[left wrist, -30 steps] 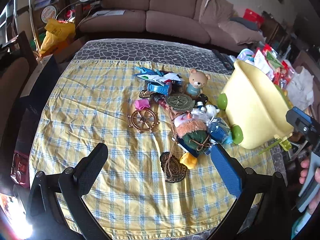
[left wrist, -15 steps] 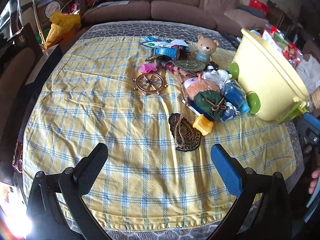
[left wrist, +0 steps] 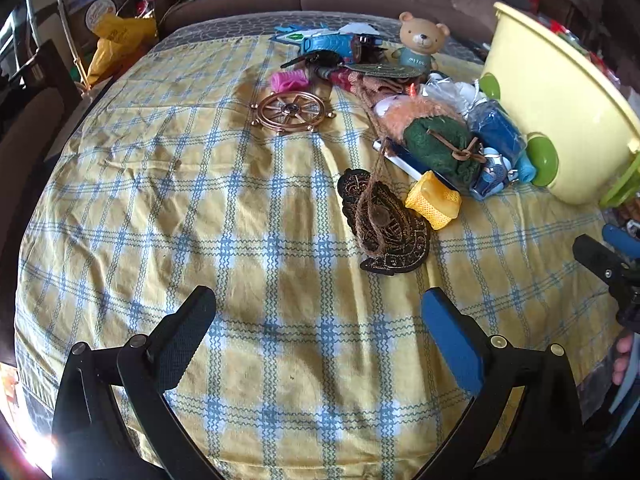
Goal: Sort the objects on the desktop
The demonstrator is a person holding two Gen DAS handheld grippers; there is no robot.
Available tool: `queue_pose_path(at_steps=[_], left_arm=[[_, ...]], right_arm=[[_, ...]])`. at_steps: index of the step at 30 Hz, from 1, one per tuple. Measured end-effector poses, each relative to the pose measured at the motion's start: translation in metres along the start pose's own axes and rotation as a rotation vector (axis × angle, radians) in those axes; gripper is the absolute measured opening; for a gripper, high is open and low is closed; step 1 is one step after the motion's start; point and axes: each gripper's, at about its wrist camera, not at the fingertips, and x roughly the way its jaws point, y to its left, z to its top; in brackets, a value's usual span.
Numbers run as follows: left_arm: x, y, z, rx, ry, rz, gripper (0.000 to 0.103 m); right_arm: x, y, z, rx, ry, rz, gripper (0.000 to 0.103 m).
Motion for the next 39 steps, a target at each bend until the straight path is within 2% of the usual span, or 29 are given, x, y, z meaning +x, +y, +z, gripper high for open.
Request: queue_pose_path(at_steps=[6,22,30,39], left_arm=[[0.014,0.001,0.001,-0.021,0.024,0.014,0.103],[0.022,-0.004,0.005,-0.034,-0.038,0.078,0.103],[0.022,-0.004,0.001,-0.033,-0.103,0.083,0.103],[0.022,-0.004,0.001,-0.036,-0.109,0.084,0.103]], right_arm=[[0.013,0.000,-0.001,-0.013,0.012,0.003,0.103],[0.029,-0.022,-0.004,0.012,0.007,-0.040,0.103],[0.036,-0.031,-0.007,0.014,0.018,-0.056,0.103],[0.043,-0.032,-0.013,0.016,0.024,-0.067,0.103]])
